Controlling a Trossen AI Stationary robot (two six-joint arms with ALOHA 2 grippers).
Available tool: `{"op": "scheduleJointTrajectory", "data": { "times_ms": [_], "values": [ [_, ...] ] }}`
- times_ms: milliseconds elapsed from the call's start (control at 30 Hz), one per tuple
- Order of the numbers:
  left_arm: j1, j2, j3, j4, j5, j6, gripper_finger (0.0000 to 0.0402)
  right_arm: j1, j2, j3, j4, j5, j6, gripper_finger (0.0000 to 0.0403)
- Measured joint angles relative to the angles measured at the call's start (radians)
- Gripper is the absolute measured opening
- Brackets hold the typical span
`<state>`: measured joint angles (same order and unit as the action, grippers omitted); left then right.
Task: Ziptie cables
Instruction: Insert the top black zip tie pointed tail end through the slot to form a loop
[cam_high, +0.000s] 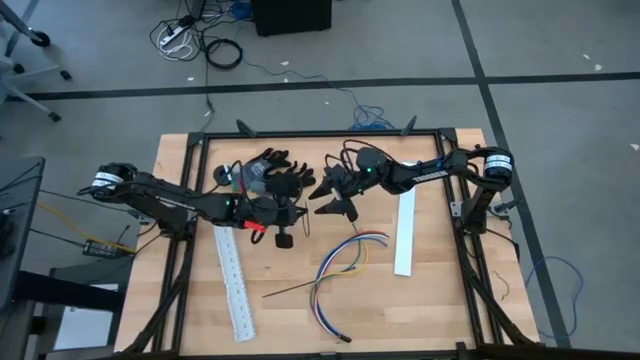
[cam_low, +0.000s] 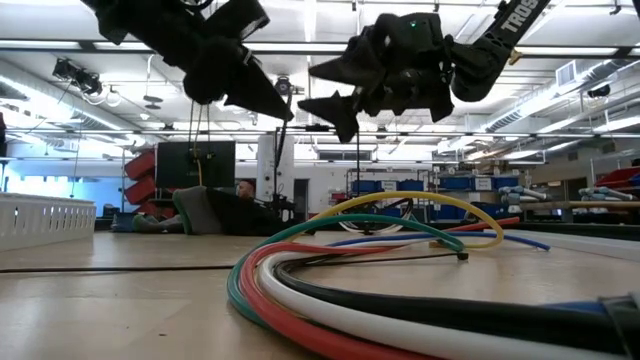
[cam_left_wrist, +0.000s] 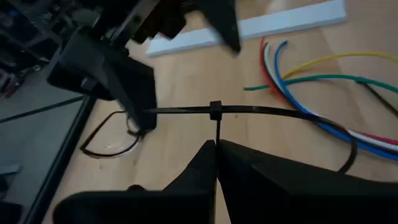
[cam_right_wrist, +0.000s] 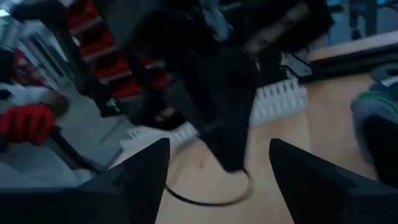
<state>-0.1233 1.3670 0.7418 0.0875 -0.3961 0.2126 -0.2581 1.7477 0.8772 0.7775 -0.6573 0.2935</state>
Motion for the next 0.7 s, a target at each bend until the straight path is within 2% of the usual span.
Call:
{"op": "scheduleJointTrajectory", "data": {
  "times_ms": [300,700],
  "values": [
    [0.039,0.004,-0.001,0.044,-0.013,0.089,0.0,0.0,0.0,0.0,0.018,-0.009,0.046,0.0245],
    [0.058,0.047,-0.001,0.084,0.027,0.129,0.0,0.0,0.0,0.0,0.032,0.009,0.046,0.0236]
  ]
}}
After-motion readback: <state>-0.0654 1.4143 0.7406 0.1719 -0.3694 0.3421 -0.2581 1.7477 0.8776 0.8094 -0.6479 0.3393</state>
